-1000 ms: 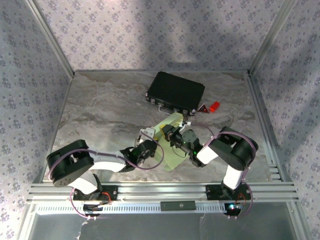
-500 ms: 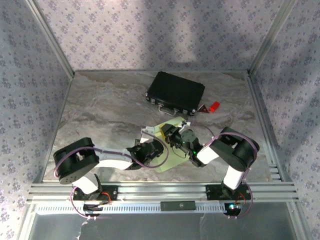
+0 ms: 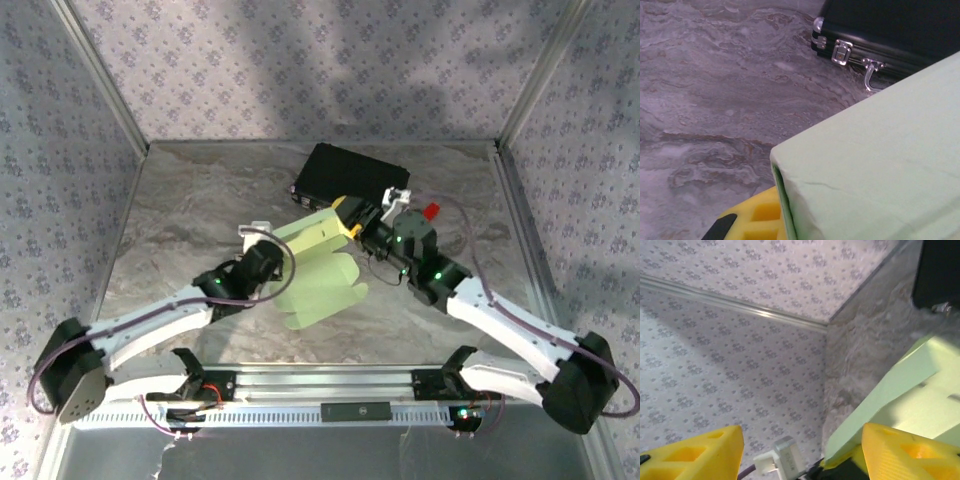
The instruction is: Fold the paper box
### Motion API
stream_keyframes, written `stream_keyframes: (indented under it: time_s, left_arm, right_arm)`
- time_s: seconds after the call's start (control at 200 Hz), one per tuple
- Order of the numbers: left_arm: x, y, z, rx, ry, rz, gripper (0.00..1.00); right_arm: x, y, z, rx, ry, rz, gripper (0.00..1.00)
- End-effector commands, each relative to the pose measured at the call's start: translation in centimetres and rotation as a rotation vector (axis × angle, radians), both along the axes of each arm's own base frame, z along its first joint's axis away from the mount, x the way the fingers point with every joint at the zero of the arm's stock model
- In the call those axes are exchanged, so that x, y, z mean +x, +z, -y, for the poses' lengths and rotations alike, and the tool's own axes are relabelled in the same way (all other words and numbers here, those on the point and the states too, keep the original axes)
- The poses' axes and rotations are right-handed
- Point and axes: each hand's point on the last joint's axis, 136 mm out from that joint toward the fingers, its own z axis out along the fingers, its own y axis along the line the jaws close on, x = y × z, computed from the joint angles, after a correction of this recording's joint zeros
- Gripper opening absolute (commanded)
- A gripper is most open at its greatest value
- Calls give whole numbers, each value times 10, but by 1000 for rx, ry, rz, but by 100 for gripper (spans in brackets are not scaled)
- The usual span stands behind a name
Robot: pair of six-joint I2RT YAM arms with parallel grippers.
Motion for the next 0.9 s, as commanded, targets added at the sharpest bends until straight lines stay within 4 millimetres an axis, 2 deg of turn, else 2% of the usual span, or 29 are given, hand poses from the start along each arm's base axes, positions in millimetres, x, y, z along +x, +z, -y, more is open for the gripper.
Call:
stream_keyframes:
  time_s: [0.0, 0.145, 0.165, 0.31, 0.395, 0.545, 0.69, 0.895]
  left_arm:
    - [-23, 7, -13, 23, -82, -136, 0]
    - [-32, 10, -21, 51, -102, -203, 0]
    - [-33, 10, -21, 55, -105, -212, 0]
    - [-35, 7, -23, 66, -93, -239, 0]
    - [-39, 5, -26, 82, -90, -269, 0]
    - [-41, 6, -21, 82, -105, -298, 0]
    - [-40, 7, -21, 78, -107, -296, 0]
    - [-40, 7, -19, 73, -109, -293, 0]
  right_arm:
    - [-8, -52, 20, -382, 24, -158, 66]
    - [-3, -45, 2, -513, 64, -150, 67]
    - [-1, -31, -2, -507, 66, -123, 67]
    - [1, -19, -22, -588, 90, -92, 68]
    - [-1, -28, -30, -628, 108, -107, 67]
    - [8, -55, -37, -661, 130, -148, 64]
    - [16, -66, -46, -638, 164, -167, 62]
    - [15, -83, -57, -640, 207, -195, 58]
